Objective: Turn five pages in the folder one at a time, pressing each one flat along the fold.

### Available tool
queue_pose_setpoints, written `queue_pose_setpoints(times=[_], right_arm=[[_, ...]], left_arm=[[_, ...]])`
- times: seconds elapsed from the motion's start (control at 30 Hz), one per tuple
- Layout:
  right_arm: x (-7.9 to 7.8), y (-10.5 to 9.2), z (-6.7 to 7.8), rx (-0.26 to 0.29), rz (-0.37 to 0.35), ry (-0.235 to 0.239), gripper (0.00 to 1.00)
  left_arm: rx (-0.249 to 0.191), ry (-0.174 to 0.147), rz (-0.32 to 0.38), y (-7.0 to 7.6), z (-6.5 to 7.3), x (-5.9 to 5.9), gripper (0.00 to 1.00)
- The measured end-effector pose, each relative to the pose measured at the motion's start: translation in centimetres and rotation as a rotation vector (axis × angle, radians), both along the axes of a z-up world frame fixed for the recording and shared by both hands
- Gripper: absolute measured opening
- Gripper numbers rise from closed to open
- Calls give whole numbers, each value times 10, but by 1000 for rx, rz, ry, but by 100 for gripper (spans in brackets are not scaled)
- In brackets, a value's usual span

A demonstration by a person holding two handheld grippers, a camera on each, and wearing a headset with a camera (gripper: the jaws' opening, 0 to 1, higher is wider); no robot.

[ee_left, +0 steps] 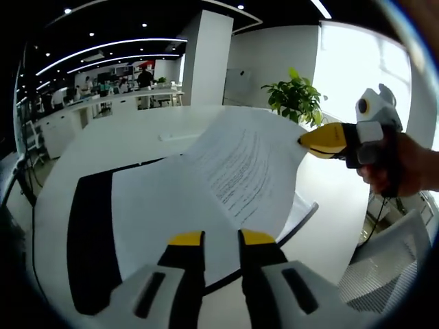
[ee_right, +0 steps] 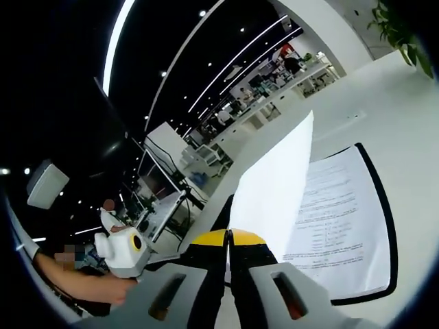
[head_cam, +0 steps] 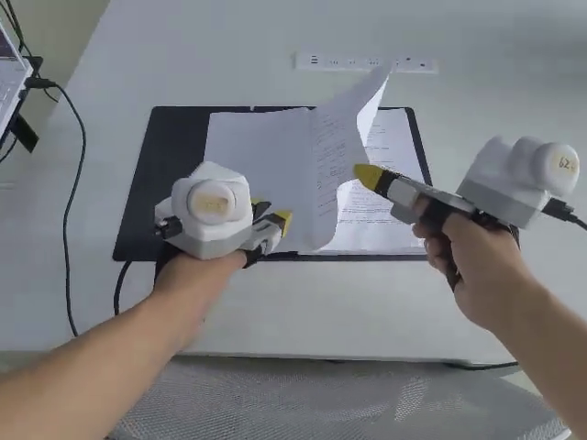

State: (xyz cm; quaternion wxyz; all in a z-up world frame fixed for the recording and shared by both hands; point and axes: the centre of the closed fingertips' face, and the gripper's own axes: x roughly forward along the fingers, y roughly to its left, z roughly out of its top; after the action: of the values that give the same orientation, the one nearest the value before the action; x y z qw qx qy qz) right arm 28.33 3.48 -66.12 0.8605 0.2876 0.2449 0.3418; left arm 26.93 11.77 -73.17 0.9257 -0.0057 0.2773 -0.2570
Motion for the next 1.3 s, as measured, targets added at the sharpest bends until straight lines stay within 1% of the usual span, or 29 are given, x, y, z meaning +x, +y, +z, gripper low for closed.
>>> queue_pose_setpoints(times=[0.1,0.17,0.23,0.33,0.4,0.5,0.53,0.63,0.67,0.73,0.77,0.83,0.87,1.0,1.1,1.17,1.2,1.3], right_arm=[[-1,18,0,0,32,-1,0],[-2,31,0,-2,55,-6,0],[-4,45,-3,-4,85,1,0],[-6,61,-7,-13,113,6,0],[-7,73,-13,-22,135,15,0],[-8,88,-22,-52,170,18,0],[-10,94,-29,-66,185,32,0],[-10,107,-40,-82,207,46,0],[-12,113,-46,-94,222,58,0],[-13,121,-52,-98,236,68,0],[-14,124,-57,-114,245,74,0],[-15,134,-62,-116,262,83,0],[-16,137,-68,-141,274,90,0],[-19,151,-79,-156,301,109,0],[-22,162,-92,-176,329,133,0],[-23,168,-98,-190,342,141,0],[-24,170,-102,-196,350,153,0],[-27,176,-110,-217,369,160,0]], left_arm=[[-6,13,17,15,2,-7,16],[-12,13,26,26,1,-10,16],[-20,24,42,38,1,-13,16],[-28,29,60,53,2,-17,16],[-29,33,73,62,4,-20,16],[-28,40,86,73,7,-26,16],[-29,41,92,77,8,-27,16],[-24,49,107,89,10,-33,17],[-29,50,111,92,10,-34,16],[-27,53,124,100,10,-37,16],[-27,53,128,102,10,-38,16],[-32,61,142,109,10,-41,15],[-32,59,146,111,10,-43,16],[-36,69,166,122,7,-47,15],[-41,74,178,128,5,-49,15],[-44,77,184,131,4,-50,15],[-44,79,189,133,3,-51,15],[-49,84,201,137,2,-54,15]])
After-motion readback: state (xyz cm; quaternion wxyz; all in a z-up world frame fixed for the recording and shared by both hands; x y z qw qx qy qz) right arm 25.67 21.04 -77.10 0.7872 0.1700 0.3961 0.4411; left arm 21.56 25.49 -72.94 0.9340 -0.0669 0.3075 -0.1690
